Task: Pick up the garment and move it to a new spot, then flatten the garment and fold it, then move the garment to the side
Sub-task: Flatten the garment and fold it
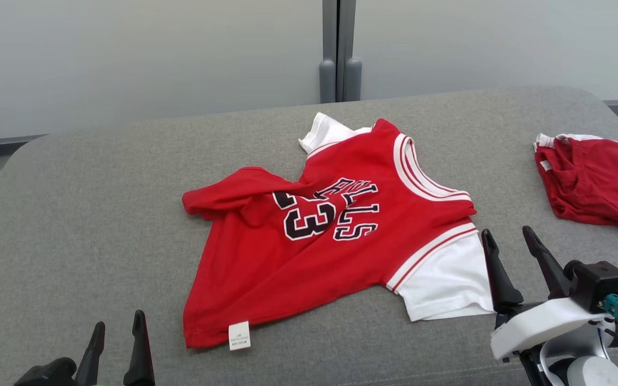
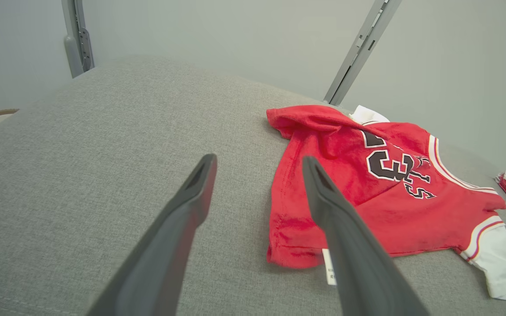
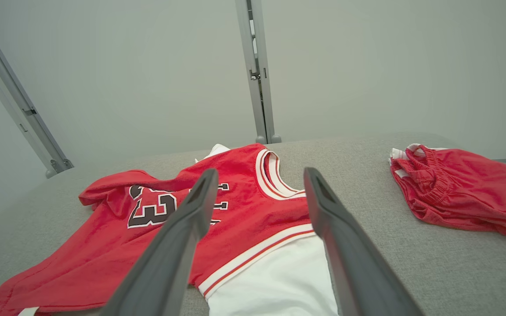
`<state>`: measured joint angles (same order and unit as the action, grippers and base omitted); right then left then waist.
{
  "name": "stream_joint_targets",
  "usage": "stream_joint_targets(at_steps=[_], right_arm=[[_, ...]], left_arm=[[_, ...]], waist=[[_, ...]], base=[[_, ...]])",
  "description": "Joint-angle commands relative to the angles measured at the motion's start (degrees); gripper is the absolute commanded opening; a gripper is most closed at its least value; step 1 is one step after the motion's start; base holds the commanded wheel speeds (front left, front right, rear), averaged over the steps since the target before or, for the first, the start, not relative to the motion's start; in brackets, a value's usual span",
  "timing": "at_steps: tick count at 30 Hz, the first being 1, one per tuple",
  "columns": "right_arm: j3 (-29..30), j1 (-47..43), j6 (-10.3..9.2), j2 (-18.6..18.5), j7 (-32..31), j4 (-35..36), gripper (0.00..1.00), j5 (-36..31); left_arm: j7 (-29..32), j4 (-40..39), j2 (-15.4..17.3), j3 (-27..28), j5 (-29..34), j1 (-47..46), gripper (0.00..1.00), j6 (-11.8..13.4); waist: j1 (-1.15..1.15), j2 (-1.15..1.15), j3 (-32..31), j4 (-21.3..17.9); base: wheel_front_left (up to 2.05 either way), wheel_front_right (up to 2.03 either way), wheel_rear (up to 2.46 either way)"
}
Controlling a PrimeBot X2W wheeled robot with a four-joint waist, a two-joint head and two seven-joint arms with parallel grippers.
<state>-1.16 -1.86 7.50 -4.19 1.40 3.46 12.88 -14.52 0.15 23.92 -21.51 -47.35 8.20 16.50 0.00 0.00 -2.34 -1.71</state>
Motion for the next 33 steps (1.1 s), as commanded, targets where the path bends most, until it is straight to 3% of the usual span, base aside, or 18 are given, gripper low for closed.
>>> stream_joint_targets(at_steps=[1,33], right_arm=[[-0.08,0.03,-0.03,0.08,-0.1,0.34,1.0,-0.2],[-0.19,-0.31,-0.03,-0.47,-1.01,-0.47,1.0,-0.05]], left_arm=[[0.12,-0.16,0.27,-0.06,0.03,0.04,1.0,0.29],[1.62,-1.71,3.11,-2.65,4.77,-1.43,1.0,3.35]], waist=[[0.0,0.0,0.11,-0.06],[0.0,0.0,-0.46,0.27]], base=[[0.0,0.0,0.0],[0.0,0.0,0.0]])
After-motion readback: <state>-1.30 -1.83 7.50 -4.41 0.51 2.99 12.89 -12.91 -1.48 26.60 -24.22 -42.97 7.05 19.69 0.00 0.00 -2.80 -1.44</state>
